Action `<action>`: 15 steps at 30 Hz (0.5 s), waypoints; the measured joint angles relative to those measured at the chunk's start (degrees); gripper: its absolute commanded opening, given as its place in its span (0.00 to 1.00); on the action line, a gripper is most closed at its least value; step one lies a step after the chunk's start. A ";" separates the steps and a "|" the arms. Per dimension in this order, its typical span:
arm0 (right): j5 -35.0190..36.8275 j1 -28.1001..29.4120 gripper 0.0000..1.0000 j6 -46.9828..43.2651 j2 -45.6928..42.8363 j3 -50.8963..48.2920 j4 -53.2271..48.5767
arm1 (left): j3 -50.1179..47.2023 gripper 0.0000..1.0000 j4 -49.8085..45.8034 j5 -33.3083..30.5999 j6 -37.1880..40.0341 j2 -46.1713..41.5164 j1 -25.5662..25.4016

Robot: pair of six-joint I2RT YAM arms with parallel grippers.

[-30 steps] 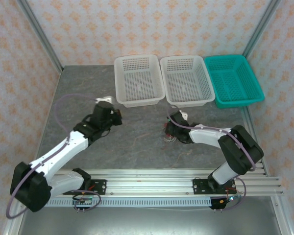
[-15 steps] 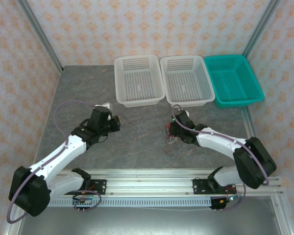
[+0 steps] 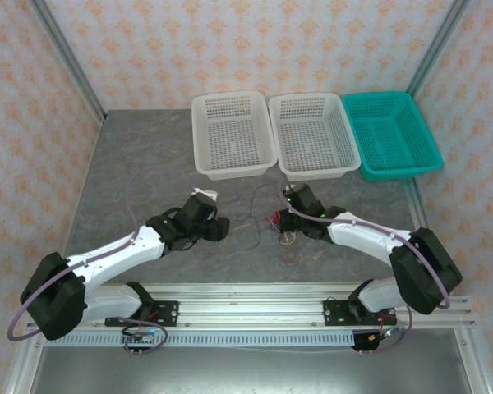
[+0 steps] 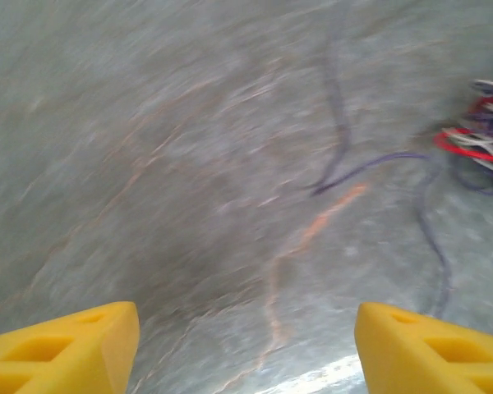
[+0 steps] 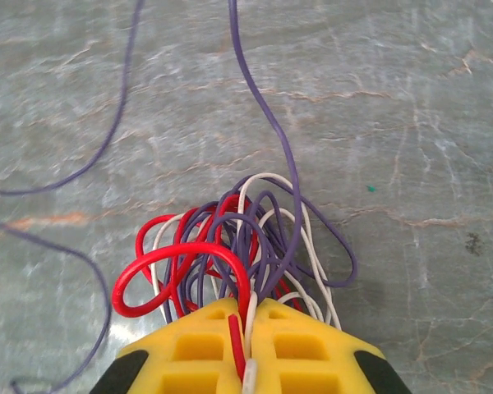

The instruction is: Untangle the cables

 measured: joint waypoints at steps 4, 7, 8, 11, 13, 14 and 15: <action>-1.77 0.94 0.03 -7.39 -5.49 0.24 -2.10 | 2.27 1.00 6.14 -0.87 13.44 1.22 -6.73; -2.64 1.77 0.00 -12.22 -10.34 0.24 -2.47 | 2.32 1.00 11.56 -3.45 24.72 4.46 -9.29; -2.80 1.90 0.00 -13.42 -11.96 0.24 -2.49 | 2.32 1.00 13.18 -4.74 28.46 6.01 -9.31; -2.93 1.99 0.00 -15.56 -14.97 0.02 -2.08 | 2.27 1.00 18.12 -7.93 39.52 10.82 -9.22; -2.95 2.10 0.00 -16.35 -15.67 -0.20 -1.88 | 2.27 1.00 21.77 -9.57 46.21 13.77 -9.18; -2.93 2.23 0.00 -16.63 -15.69 -0.26 -1.90 | 2.27 1.00 23.61 -10.23 49.11 15.08 -9.16; -2.84 2.36 0.00 -16.90 -15.67 -0.33 -1.97 | 2.29 1.00 25.22 -10.67 51.65 16.22 -8.92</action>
